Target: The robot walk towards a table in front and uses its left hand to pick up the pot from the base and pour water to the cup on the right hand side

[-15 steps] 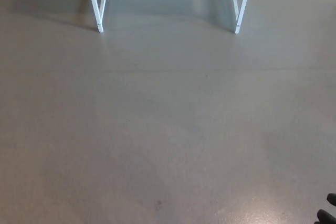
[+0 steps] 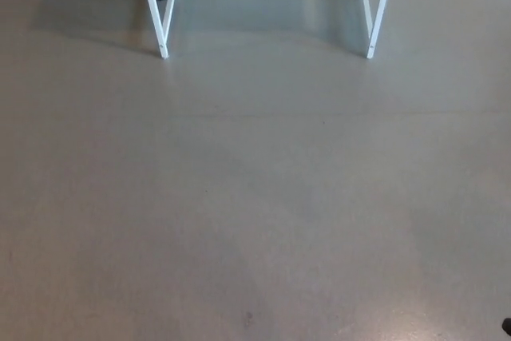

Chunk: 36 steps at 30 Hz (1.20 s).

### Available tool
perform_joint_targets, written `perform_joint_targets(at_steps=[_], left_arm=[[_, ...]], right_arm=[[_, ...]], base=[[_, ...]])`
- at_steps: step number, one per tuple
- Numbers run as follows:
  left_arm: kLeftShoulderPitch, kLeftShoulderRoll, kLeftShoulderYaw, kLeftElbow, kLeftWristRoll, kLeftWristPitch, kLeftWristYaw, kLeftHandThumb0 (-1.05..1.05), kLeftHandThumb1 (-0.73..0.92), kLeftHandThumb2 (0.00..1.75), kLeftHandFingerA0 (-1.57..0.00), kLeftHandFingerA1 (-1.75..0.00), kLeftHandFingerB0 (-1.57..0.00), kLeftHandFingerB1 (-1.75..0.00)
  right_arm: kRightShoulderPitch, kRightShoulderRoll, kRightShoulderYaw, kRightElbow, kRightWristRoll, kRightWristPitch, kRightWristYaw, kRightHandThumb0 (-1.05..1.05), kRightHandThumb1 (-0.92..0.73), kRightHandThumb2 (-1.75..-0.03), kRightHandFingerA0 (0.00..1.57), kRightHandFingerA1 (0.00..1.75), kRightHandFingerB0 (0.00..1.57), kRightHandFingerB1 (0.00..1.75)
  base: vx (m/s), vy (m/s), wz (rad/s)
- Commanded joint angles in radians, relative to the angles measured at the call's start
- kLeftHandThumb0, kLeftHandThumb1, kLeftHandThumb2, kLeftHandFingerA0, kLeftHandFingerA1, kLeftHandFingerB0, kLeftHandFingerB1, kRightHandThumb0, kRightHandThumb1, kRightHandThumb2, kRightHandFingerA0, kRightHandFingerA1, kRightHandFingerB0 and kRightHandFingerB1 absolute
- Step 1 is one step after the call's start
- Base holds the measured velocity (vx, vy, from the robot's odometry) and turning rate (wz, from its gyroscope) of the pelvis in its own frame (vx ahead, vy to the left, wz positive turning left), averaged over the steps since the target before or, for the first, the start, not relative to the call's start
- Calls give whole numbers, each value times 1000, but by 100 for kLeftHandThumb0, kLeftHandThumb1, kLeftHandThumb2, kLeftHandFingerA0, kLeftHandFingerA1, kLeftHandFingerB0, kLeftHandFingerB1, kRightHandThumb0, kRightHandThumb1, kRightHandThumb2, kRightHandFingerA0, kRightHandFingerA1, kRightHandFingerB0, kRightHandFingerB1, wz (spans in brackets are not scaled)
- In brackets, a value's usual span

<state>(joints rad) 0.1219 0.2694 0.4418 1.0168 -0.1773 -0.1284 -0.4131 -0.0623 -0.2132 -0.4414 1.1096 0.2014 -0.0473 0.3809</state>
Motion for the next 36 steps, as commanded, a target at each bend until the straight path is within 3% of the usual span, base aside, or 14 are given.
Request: perform_joint_targets(at_steps=[1,6,7,10,19,20,21,33,34,35,36], left_arm=[[7,20,-6,9,-21,-39,-23,-26,46,54,-47,-41,-49,-38],[19,19,-12,-2,-19,-42,-14,-27,46,54,-47,-41,-50,-38],[18,21,-15,2,-17,-46,-14,-28,46,54,-46,-41,-50,-38],[17,23,-21,4,-16,-48,-11,-28,45,53,-49,-42,-52,-39],[13,35,-42,8,-8,-44,-8,-30,48,54,-47,-42,-51,-39],[13,35,-45,11,-6,-46,-6,-29,49,54,-48,-41,-52,-39],[13,36,-48,17,-3,-48,-2,-28,49,54,-48,-41,-53,-39],[23,38,-63,33,-2,-60,3,-29,50,55,-49,-42,-52,-39],[43,34,-60,40,-4,-68,8,-30,45,53,-52,-42,-53,-40],[51,32,-58,50,-5,-72,11,-30,44,53,-52,-42,-54,-40],[51,32,-57,58,-5,-75,13,-30,44,53,-52,-42,-54,-40]], right_arm=[[22,-9,-1,14,28,-36,31,-41,-13,-78,59,79,36,67],[31,-12,3,24,29,-49,38,-49,-13,-75,57,79,37,67],[31,-13,8,32,23,-65,38,-54,-21,-61,60,83,35,70],[30,-13,11,37,25,-70,41,-54,-20,-61,62,86,34,72],[43,-10,20,36,25,-79,37,-52,-21,-62,63,84,34,70],[47,-11,23,37,23,-82,38,-52,-23,-64,62,82,34,68],[54,-12,25,37,22,-85,40,-52,-17,-77,60,80,32,66],[74,-11,26,44,36,-87,43,-52,-16,-75,60,80,32,67],[101,-12,26,43,35,-87,40,-48,-22,-62,68,82,33,67],[115,-11,26,40,35,-85,37,-45,-14,-75,73,82,33,65],[120,-10,26,37,36,-83,34,-45,-14,-75,73,82,33,65]], base=[[88,107,-6],[111,286,-19],[102,536,-37],[182,327,-1],[218,-17,10],[129,-181,10],[211,-192,10],[303,-65,0],[277,124,-21],[282,127,-21],[338,139,-17]])
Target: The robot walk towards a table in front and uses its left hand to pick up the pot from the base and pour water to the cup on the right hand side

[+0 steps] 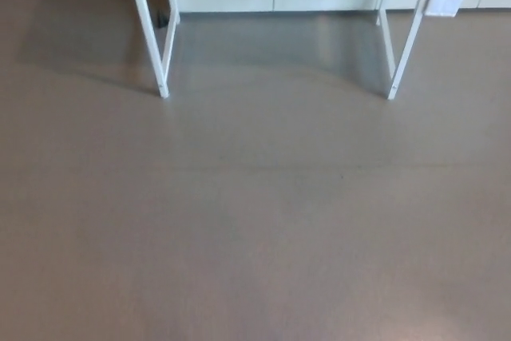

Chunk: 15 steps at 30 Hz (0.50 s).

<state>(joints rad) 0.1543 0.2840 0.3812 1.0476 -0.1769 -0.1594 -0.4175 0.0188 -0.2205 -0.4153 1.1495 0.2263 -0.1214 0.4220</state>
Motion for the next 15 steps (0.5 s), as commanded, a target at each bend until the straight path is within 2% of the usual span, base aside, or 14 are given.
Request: perform_joint_targets(at_steps=[1,2,4,7,9,11,12,13,14,15], left_arm=[[18,18,3,30,-6,-46,17,-30,44,53,-52,-42,-54,-40],[17,18,2,33,-6,-49,17,-30,44,53,-52,-42,-54,-40],[29,23,-5,33,1,-42,21,-33,43,53,-54,-42,-54,-40],[33,22,-9,29,0,-39,23,-32,42,53,-55,-43,-55,-40],[32,24,-11,33,2,-37,30,-31,43,53,-55,-42,-55,-40],[69,26,-21,41,9,-76,1,-31,46,54,-51,-43,-54,-41],[70,28,-23,49,10,-66,8,-32,44,53,-53,-42,-54,-40],[70,30,-25,53,10,-63,11,-32,44,53,-53,-42,-54,-40],[80,31,-29,56,13,-69,9,-32,44,53,-52,-42,-55,-41],[92,32,-34,59,16,-77,7,-33,45,54,-54,-43,-55,-40]], right_arm=[[41,-2,0,-5,12,-8,-8,-45,-14,-75,73,82,33,65],[42,-2,1,-7,13,-8,-9,-45,-14,-75,73,82,33,65],[58,1,-4,-3,20,5,-16,-41,-16,-77,73,82,34,65],[64,0,-2,4,18,3,-18,-43,-16,-76,73,82,35,65],[67,-2,3,8,14,0,-17,-51,-15,-76,74,81,36,67],[120,3,1,10,15,-19,-5,-49,-17,-77,71,80,34,65],[125,3,0,25,14,-30,-6,-50,-22,-63,80,79,40,68],[128,3,1,32,14,-35,-6,-50,-22,-63,80,79,40,68],[139,3,-1,42,15,-38,-6,-52,-16,-74,80,83,39,68],[150,3,-4,50,18,-38,-1,-50,-15,-74,77,83,38,67]], base=[[366,273,8],[433,122,49],[362,180,-51],[333,135,4],[304,77,7],[298,22,10],[334,-43,12],[233,-72,20],[391,-103,14],[410,-119,13]])
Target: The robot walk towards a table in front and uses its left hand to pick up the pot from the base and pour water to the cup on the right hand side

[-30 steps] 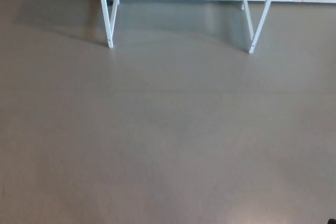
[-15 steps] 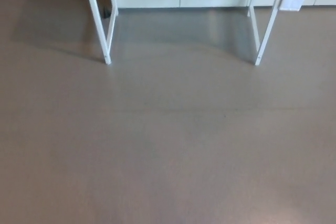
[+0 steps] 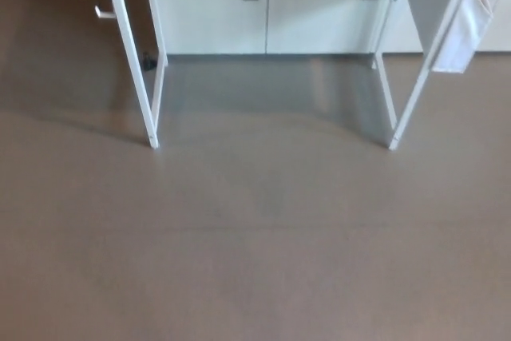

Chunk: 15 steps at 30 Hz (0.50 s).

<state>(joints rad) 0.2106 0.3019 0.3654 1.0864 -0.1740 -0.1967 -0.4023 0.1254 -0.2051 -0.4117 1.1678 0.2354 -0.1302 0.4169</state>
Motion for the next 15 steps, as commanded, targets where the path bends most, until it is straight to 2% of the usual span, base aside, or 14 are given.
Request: perform_joint_targets(at_steps=[1,5,6,10,12,15], left_arm=[[44,14,-22,22,16,-46,-11,-33,45,54,-54,-43,-55,-40],[70,13,-32,43,16,-51,-14,-32,45,54,-55,-43,-56,-41],[78,12,-35,44,17,-52,-6,-33,45,54,-56,-43,-56,-41],[85,12,-34,53,7,-51,-7,-32,44,53,-57,-44,-57,-41],[83,14,-35,58,8,-49,-3,-33,43,53,-57,-44,-58,-41],[77,12,-38,59,9,-56,4,-32,44,53,-58,-44,-59,-42]], right_arm=[[52,-14,-11,36,13,-28,12,-50,-15,-74,77,83,38,67],[96,-18,1,41,0,-53,19,-57,-17,-72,75,81,35,66],[103,-19,5,46,-3,-56,19,-58,-16,-71,77,81,39,67],[103,-19,7,53,2,-47,18,-53,-15,-72,76,82,35,66],[101,-17,15,56,-4,-54,12,-57,-17,-73,73,82,35,66],[90,-16,7,64,9,-43,9,-48,-14,-73,79,83,40,68]], base=[[387,-151,22],[486,-104,15],[321,-149,2],[279,-77,-6],[199,60,-14],[302,133,-14]])
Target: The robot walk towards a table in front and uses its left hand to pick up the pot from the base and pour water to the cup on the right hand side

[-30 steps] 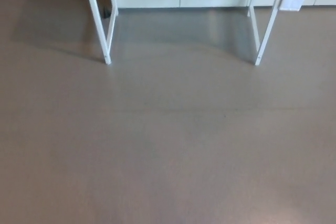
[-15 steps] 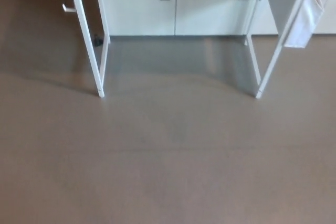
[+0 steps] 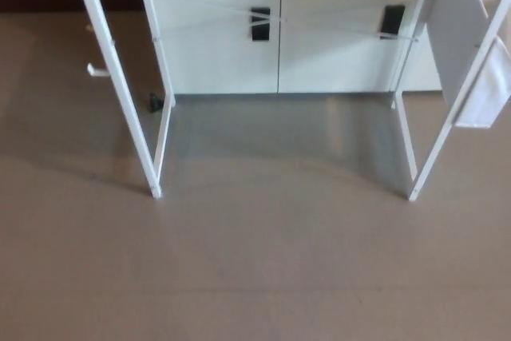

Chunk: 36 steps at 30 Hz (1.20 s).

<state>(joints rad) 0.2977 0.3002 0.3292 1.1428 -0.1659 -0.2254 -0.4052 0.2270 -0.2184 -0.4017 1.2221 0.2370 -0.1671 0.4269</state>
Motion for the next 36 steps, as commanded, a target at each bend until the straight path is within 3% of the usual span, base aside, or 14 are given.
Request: perform_joint_targets(at_steps=[1,3,4,10,11,16,17,27,34,35,36], left_arm=[[-9,14,-2,1,0,-28,3,-33,44,54,-56,-43,-58,-41],[-8,15,-4,-7,-2,-24,-1,-33,44,54,-56,-44,-58,-41],[-8,16,-3,-9,-3,-25,-6,-32,46,54,-55,-43,-57,-41],[-30,18,-5,3,-2,-26,5,-33,44,54,-55,-43,-58,-42],[-34,18,-5,5,-2,-25,6,-32,43,53,-55,-43,-57,-41],[-40,18,-5,11,-3,-25,5,-32,43,53,-55,-43,-57,-41],[-47,23,-8,10,0,-28,-3,-35,46,53,-58,-44,-57,-41],[-70,26,-2,8,-9,-15,-9,-34,44,53,-60,-44,-60,-41],[-58,20,-9,-23,-1,-12,16,-33,47,54,-56,-43,-54,-40],[-59,19,-5,-7,2,-47,25,-30,50,55,-54,-42,-51,-38],[-59,18,-4,0,3,-62,29,-30,50,55,-54,-42,-51,-38]], right_arm=[[-11,-3,1,8,3,-13,-1,-55,-15,-73,74,82,38,67],[-9,-3,10,1,-5,-24,1,-64,-18,-71,73,82,36,67],[-9,-4,13,-3,-7,-26,0,-54,-17,-74,74,82,34,65],[-21,0,15,-7,-2,-31,-1,-51,-17,-76,78,83,37,67],[-22,-1,18,-7,-5,-36,1,-53,-25,-63,77,82,38,68],[-22,-3,24,-5,-5,-44,6,-53,-25,-63,77,82,38,68],[-34,-3,28,-3,-9,-42,-2,-53,-16,-73,77,84,40,68],[-61,-8,59,-6,-28,-47,-35,-58,-17,-75,72,81,36,67],[-77,-5,47,19,-18,-46,-43,-53,-17,-76,80,83,37,67],[-75,-6,51,10,-23,-48,-50,-52,-27,-64,74,83,38,67],[-74,-6,53,6,-25,-49,-52,-52,-27,-64,74,83,38,67]], base=[[395,223,-27],[421,345,14],[398,379,-36],[316,121,8],[332,-3,11],[324,-105,16],[458,-194,13],[318,-39,12],[402,142,-16],[408,241,-48],[405,240,-22]])
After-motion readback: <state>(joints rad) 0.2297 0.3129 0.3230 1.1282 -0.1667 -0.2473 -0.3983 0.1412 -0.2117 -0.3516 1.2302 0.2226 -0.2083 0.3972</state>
